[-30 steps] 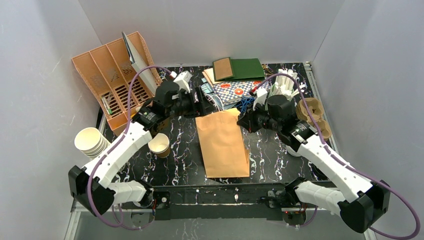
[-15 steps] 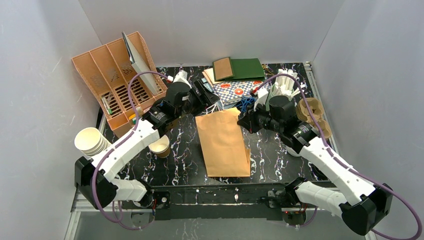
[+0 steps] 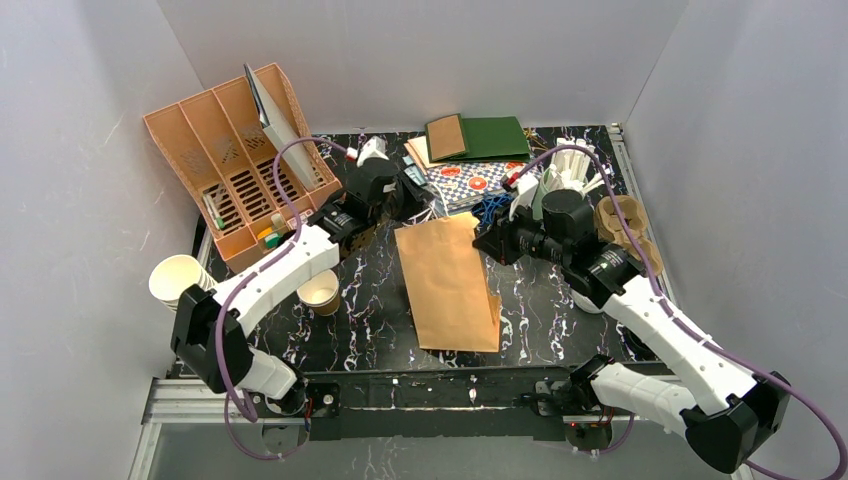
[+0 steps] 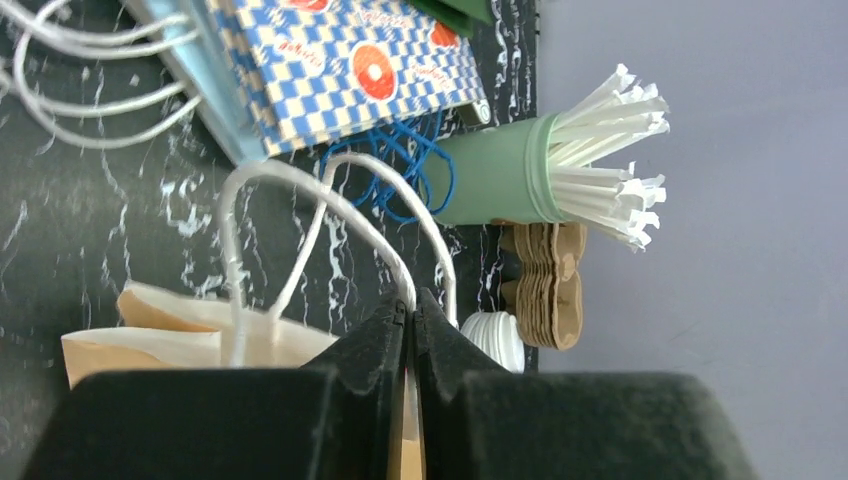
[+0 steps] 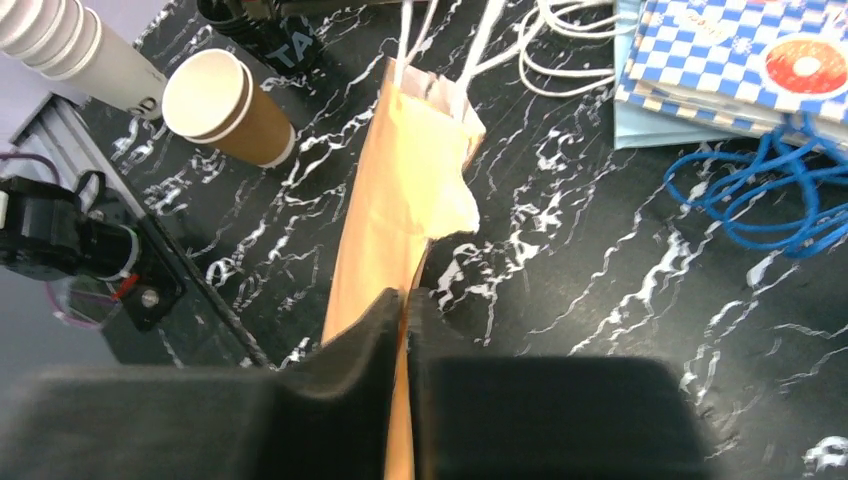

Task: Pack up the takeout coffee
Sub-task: Open the takeout bag at the center of the board.

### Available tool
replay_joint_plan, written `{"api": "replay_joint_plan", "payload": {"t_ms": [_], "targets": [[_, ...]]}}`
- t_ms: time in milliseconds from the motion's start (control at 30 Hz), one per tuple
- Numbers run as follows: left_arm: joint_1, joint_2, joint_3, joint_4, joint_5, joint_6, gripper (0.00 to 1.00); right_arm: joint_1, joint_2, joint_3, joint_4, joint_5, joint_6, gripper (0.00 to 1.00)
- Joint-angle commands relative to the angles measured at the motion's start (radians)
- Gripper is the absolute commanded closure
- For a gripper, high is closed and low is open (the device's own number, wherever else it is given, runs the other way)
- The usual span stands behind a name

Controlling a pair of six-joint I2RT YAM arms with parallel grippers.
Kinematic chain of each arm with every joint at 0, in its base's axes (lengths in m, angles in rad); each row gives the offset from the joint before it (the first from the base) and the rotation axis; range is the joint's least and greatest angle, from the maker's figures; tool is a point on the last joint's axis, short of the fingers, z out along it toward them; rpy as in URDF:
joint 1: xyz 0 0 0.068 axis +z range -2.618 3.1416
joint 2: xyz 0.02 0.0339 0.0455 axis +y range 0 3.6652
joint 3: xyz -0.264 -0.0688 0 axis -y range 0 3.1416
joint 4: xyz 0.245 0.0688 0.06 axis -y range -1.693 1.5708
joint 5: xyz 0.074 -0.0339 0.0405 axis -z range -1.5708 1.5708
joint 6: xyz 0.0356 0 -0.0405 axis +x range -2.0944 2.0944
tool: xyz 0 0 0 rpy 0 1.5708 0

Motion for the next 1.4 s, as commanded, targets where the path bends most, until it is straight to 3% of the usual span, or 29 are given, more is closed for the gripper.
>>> {"api": "replay_joint_plan", "payload": {"t_ms": [0, 33, 100, 267, 500, 733, 1067, 1367], "targets": [[-0.005, 0.025, 0.140, 0.085, 0.032, 0.158, 1.00, 0.004, -0.015, 0.084, -0.003, 0.033, -0.014, 0.54], [-0.005, 0.038, 0.181, 0.087, 0.078, 0.205, 1.00, 0.004, -0.011, 0.101, -0.016, 0.058, -0.008, 0.37], [-0.005, 0.055, 0.249, 0.092, 0.181, 0.290, 1.00, 0.004, 0.004, 0.152, -0.061, 0.101, 0.009, 0.21], [-0.005, 0.021, 0.218, 0.096, 0.294, 0.389, 1.00, 0.005, 0.048, 0.302, -0.198, 0.172, 0.077, 0.09], [-0.005, -0.058, 0.015, 0.230, 0.398, 0.395, 1.00, 0.004, 0.090, 0.353, -0.198, 0.263, 0.164, 0.08], [-0.005, -0.140, -0.131, 0.284, 0.389, 0.392, 1.00, 0.004, 0.178, 0.355, -0.240, 0.319, 0.176, 0.11], [-0.005, -0.184, -0.105, 0.229, 0.402, 0.420, 1.00, 0.004, 0.101, 0.159, -0.168, 0.356, 0.253, 0.14], [-0.006, -0.189, -0.062, 0.189, 0.436, 0.432, 1.00, 0.004, 0.156, 0.061, -0.089, 0.434, 0.499, 0.11]]}}
